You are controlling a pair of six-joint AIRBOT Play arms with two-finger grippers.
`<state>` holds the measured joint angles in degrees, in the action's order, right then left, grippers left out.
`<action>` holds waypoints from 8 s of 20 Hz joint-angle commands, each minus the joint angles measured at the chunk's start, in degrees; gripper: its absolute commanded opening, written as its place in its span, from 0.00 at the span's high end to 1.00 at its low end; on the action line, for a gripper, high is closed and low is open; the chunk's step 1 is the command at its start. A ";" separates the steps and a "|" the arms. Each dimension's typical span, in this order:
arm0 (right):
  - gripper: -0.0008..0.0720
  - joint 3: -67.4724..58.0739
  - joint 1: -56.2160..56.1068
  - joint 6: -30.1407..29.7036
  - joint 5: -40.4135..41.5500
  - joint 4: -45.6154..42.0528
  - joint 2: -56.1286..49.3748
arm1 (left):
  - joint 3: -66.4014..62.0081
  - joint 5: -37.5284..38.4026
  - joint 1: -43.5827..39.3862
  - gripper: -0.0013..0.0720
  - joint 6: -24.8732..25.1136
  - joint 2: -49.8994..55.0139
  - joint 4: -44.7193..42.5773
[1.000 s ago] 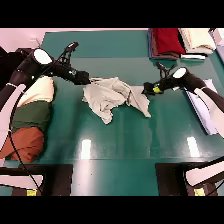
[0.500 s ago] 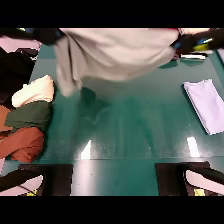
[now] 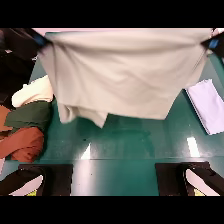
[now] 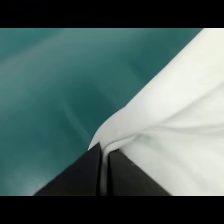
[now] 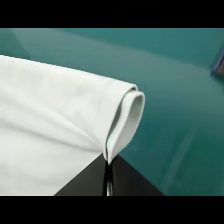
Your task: Fold the shirts.
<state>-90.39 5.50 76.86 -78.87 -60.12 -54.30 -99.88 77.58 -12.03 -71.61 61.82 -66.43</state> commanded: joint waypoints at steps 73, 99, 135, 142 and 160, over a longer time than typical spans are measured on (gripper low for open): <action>0.97 25.24 7.85 9.20 10.34 -5.01 -9.07 | -13.27 -14.01 5.42 0.93 -12.66 34.80 -8.39; 0.43 24.55 7.67 4.55 6.43 -0.70 -6.29 | 66.84 -20.92 15.67 0.19 -10.25 -0.70 12.48; 0.97 26.67 11.50 -1.62 6.78 0.48 5.51 | 26.67 -14.56 7.61 0.95 -12.41 -17.64 0.68; 0.97 -8.41 11.61 1.84 6.12 -1.57 12.57 | -10.67 -17.70 7.61 0.95 -12.76 -20.70 -1.90; 0.97 1.03 4.85 5.64 -4.35 -16.11 -26.03 | 8.09 -11.30 7.61 0.95 -15.32 20.72 -5.44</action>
<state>-95.66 12.45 82.46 -88.16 -73.43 -73.25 -95.18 69.67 -4.49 -87.15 73.30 -72.07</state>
